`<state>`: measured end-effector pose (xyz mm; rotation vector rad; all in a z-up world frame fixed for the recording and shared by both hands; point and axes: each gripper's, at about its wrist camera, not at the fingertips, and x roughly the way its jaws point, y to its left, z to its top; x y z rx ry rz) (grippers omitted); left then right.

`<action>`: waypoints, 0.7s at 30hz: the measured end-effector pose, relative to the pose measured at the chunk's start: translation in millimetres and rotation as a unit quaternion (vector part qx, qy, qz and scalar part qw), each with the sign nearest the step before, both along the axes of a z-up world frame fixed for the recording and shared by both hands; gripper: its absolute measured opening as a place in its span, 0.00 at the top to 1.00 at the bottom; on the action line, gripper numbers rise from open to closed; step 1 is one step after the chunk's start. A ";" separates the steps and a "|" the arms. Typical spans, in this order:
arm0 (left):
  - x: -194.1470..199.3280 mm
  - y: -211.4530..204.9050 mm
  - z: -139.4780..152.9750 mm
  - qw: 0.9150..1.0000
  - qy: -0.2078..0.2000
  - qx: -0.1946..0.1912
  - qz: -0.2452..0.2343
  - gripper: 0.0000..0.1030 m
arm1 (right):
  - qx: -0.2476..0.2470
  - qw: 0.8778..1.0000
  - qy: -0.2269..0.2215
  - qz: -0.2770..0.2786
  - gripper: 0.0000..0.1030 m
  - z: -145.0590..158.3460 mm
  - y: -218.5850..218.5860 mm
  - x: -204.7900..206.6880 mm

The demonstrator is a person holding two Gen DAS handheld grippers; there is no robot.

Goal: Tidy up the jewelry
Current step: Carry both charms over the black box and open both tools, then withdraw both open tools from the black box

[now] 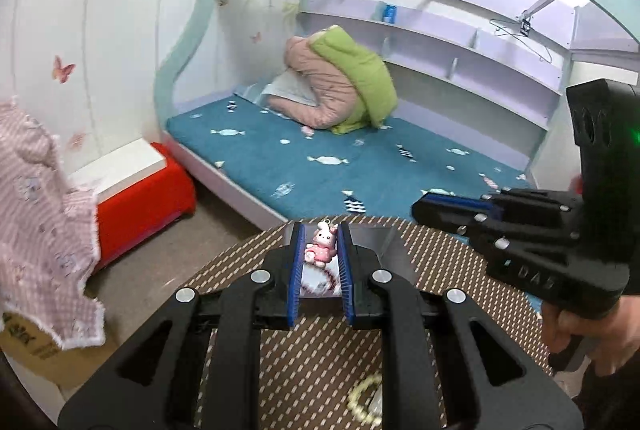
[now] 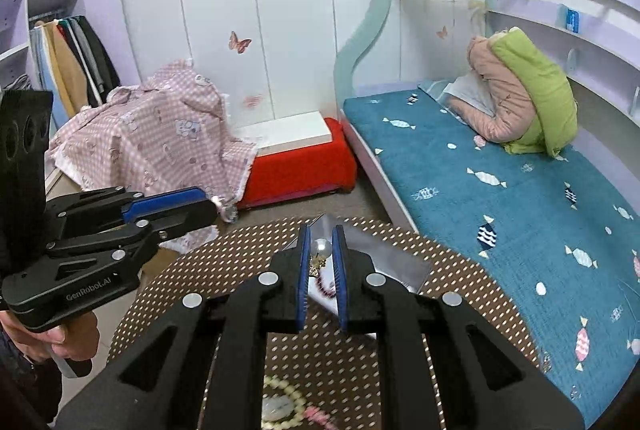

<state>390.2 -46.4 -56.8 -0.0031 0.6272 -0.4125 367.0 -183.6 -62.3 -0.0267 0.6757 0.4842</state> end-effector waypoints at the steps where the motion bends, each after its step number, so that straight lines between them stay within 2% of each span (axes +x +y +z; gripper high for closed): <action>1: 7.7 -4.0 1.2 1.000 0.004 -0.002 -0.004 0.85 | -0.001 1.000 0.002 -0.003 0.91 0.0 -1.8 6.3; 6: 46.5 -15.0 -0.7 0.999 0.031 -0.009 -0.010 0.85 | 0.013 0.999 0.029 -0.011 0.91 -5.2 -11.0 29.2; 11: 74.9 -19.2 -15.4 0.998 0.063 -0.008 -0.014 0.84 | 0.025 0.997 0.066 -0.020 0.90 -19.7 -15.5 47.9; 12: 78.1 -19.7 -16.7 0.998 0.067 -0.008 -0.015 0.75 | 0.030 0.997 0.069 -0.023 0.89 -19.3 -15.9 49.8; 13: 80.3 -19.4 -17.7 0.998 0.068 -0.008 -0.010 0.60 | 0.041 0.996 0.072 -0.029 0.88 -20.5 -19.0 50.2; 14: 78.4 -16.6 -18.4 0.998 0.062 -0.006 -0.001 0.51 | 0.051 0.995 0.077 -0.032 0.86 -21.0 -21.8 50.1; 15: 77.1 -15.3 -18.4 0.998 0.058 -0.005 0.003 0.36 | 0.057 0.995 0.078 -0.035 0.83 -20.2 -23.7 50.3; 16: 74.7 -12.6 -17.0 0.999 0.051 -0.004 0.009 0.26 | 0.062 0.994 0.078 -0.041 0.78 -19.6 -25.8 49.8; 18: 71.2 -6.9 -14.3 0.999 0.043 -0.005 0.017 0.21 | 0.070 0.993 0.076 -0.049 0.52 -18.1 -29.3 47.7; 19: 68.1 -4.1 -11.9 0.999 0.039 -0.005 0.022 0.15 | 0.073 0.993 0.071 -0.056 0.43 -16.1 -31.5 45.6; 21: 59.3 3.9 -6.0 0.999 0.024 -0.006 0.035 0.10 | 0.083 0.992 0.058 -0.077 0.15 -11.6 -37.3 40.2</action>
